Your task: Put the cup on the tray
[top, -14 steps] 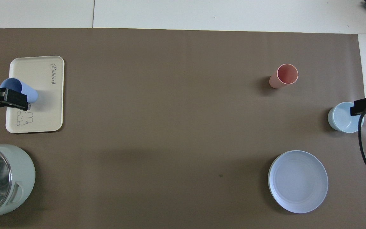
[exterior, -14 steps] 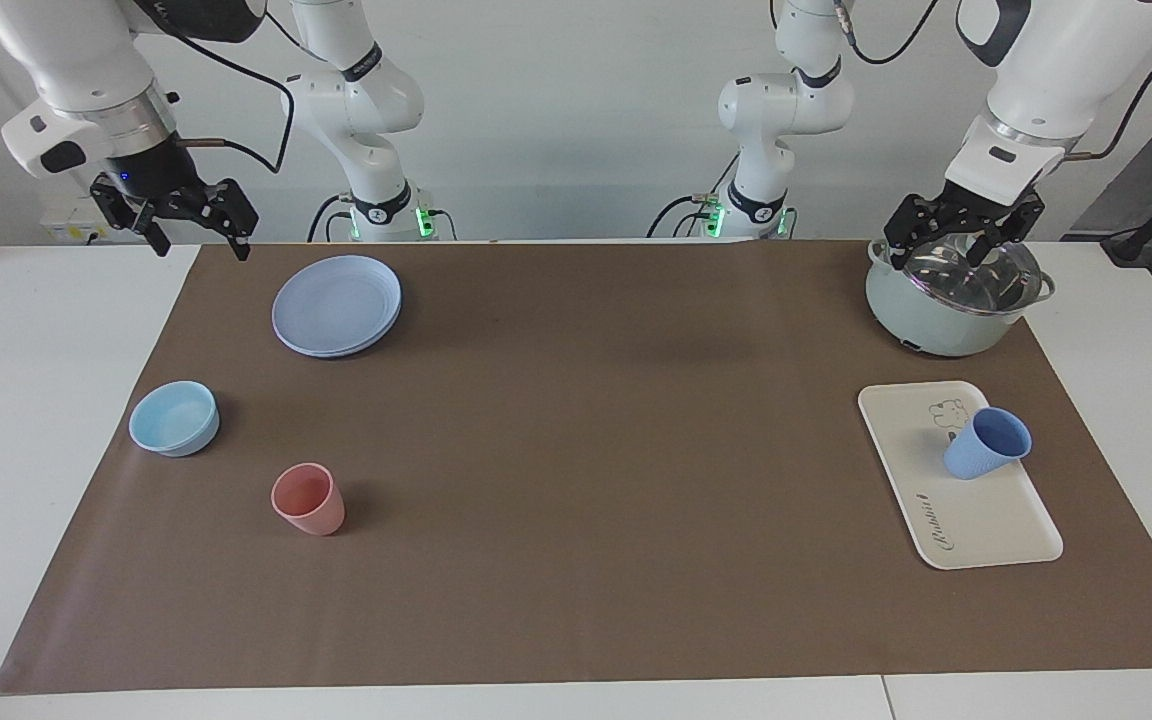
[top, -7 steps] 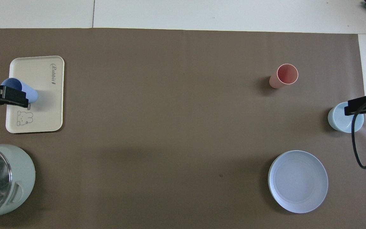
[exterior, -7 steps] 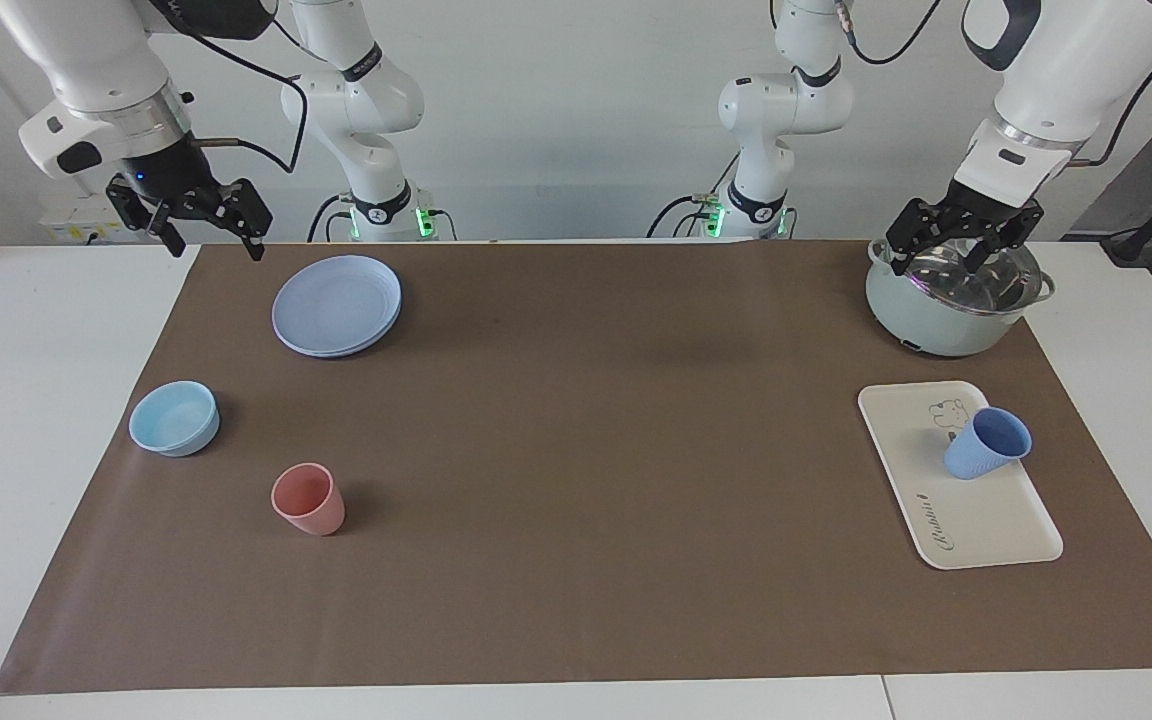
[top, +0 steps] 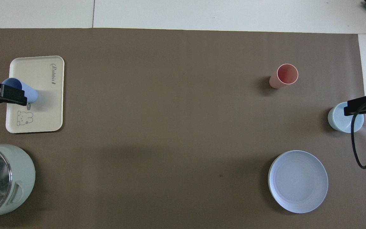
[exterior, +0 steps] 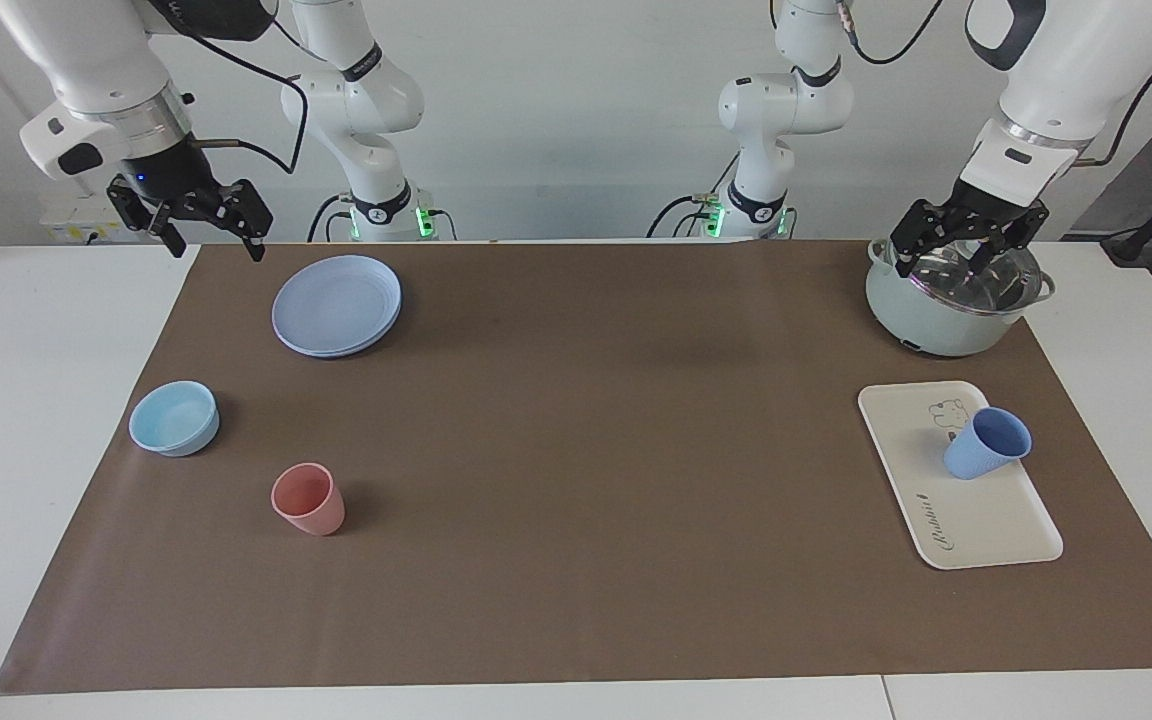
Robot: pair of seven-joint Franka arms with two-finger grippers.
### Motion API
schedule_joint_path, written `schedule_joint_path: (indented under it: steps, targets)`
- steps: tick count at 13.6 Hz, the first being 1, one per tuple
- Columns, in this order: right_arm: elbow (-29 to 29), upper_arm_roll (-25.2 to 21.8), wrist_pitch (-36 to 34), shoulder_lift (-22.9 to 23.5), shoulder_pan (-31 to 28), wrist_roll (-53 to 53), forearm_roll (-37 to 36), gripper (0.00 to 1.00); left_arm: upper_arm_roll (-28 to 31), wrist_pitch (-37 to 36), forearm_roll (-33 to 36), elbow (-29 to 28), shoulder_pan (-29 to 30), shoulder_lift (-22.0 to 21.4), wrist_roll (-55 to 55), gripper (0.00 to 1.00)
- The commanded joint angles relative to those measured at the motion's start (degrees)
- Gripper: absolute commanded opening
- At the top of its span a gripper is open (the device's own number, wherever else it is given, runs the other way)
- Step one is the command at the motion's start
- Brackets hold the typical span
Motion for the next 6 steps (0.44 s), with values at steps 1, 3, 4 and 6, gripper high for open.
schedule_joint_path:
  steps: [1, 3, 4, 6]
  targets:
    - [-1.1, 0.16, 1.22, -0.41, -0.25, 0.85, 1.05, 1.0, -0.07, 0.82, -0.32, -1.86, 0.24, -1.2, 0.05, 1.0]
    - [-2.33, 0.25, 4.12, -0.84, -0.25, 0.93, 0.96, 1.0, -0.07, 1.26, -0.41, -1.6, 0.33, -1.02, 0.14, 1.0]
    - [-2.68, 0.25, 4.3, -1.02, -0.16, 0.94, 1.05, 1.0, 0.02, 1.26, -0.41, -1.77, 0.33, -1.11, 0.14, 1.0]
    - [-2.68, 0.25, 4.31, -1.02, 0.54, 0.85, 1.05, 1.0, 0.02, 1.26, -0.41, -1.77, 1.29, -1.11, 0.14, 1.0]
